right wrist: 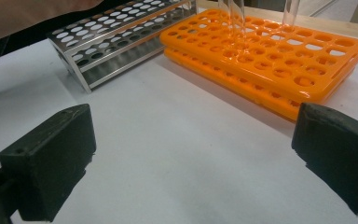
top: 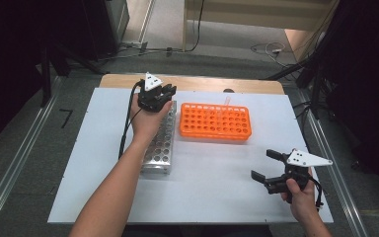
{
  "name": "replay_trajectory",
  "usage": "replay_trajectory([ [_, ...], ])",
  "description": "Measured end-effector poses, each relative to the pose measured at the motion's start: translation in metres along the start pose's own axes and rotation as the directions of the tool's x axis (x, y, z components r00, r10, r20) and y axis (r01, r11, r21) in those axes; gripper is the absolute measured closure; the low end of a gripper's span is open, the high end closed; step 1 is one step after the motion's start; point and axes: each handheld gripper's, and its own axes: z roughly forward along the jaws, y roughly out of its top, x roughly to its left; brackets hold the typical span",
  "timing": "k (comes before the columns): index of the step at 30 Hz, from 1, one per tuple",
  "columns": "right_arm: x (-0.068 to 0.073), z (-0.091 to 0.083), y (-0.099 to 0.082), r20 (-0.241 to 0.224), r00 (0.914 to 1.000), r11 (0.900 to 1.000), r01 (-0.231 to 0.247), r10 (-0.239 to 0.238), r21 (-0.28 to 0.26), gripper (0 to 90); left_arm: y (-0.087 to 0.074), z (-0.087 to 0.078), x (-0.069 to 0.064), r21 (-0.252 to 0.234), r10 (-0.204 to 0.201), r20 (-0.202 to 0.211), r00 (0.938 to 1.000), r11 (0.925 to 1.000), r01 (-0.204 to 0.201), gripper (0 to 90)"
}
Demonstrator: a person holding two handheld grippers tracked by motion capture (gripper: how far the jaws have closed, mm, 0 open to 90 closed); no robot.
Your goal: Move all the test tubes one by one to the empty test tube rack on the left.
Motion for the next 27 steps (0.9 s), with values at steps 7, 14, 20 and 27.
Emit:
replay_trajectory([
  [7,0.002,0.000,0.001,-0.008,1.0000,1.0000,-0.002,0.002,0.002,0.0,-0.006,0.003,-0.001,0.030,0.015,-0.004,0.9999,0.9994,-0.015,76.0],
  [14,0.000,-0.001,0.001,-0.023,0.9996,0.9998,-0.019,0.019,-0.010,0.0,-0.015,0.004,-0.005,0.067,0.021,-0.012,0.9997,0.9975,-0.020,75.8],
  [20,0.001,0.000,0.001,-0.026,0.9995,0.9998,-0.019,0.019,-0.005,0.0,-0.018,0.005,-0.003,0.113,0.005,-0.015,0.9999,0.9936,-0.003,75.5],
  [27,0.001,0.001,0.001,-0.027,0.9995,0.9999,-0.015,0.015,-0.001,0.0,-0.020,0.006,-0.005,0.164,0.009,-0.016,0.9998,0.9864,-0.006,74.7],
])
